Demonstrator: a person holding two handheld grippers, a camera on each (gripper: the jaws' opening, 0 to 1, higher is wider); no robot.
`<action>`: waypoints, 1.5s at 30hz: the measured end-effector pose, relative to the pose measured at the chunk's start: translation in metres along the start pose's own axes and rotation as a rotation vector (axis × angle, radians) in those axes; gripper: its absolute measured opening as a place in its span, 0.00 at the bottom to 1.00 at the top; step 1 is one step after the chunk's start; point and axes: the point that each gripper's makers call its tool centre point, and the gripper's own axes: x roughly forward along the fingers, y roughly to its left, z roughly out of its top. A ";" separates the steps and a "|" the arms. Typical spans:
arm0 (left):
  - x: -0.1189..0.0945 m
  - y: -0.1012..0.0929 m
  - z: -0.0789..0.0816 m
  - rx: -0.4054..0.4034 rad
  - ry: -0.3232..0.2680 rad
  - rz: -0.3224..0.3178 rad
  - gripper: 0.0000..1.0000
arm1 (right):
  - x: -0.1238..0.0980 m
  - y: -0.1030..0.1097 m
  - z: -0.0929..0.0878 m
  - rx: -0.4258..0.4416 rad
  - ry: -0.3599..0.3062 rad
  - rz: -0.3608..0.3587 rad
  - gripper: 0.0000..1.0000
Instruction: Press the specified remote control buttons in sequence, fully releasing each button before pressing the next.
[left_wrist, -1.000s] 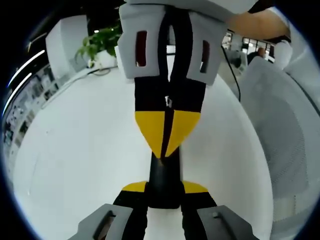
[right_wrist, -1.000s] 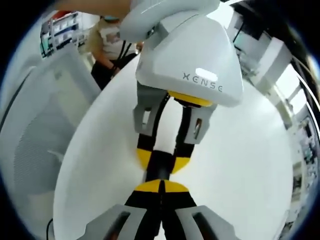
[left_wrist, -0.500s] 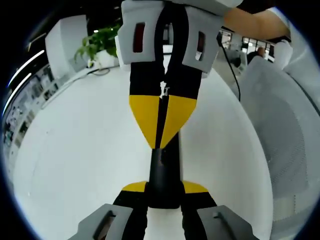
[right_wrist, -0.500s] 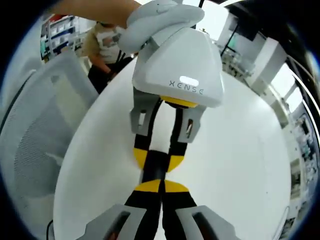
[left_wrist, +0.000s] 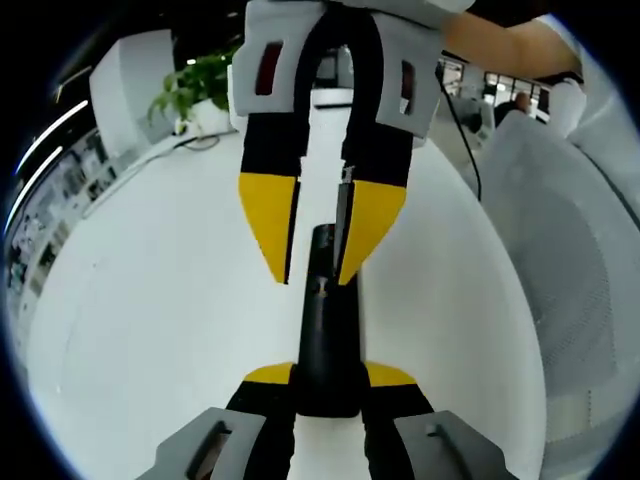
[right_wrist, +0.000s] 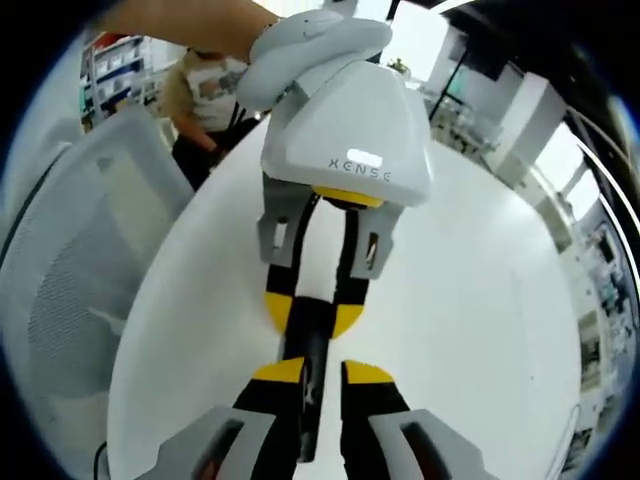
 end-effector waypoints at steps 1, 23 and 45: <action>0.000 0.000 0.000 0.000 0.000 0.000 0.24 | 0.000 0.000 0.000 0.002 -0.002 -0.001 0.12; -0.001 -0.001 0.001 -0.002 -0.009 0.002 0.24 | -0.011 0.000 -0.006 0.052 -0.070 -0.032 0.28; -0.001 -0.001 0.001 -0.003 -0.022 0.004 0.24 | -0.022 0.003 -0.034 0.132 -0.084 -0.044 0.37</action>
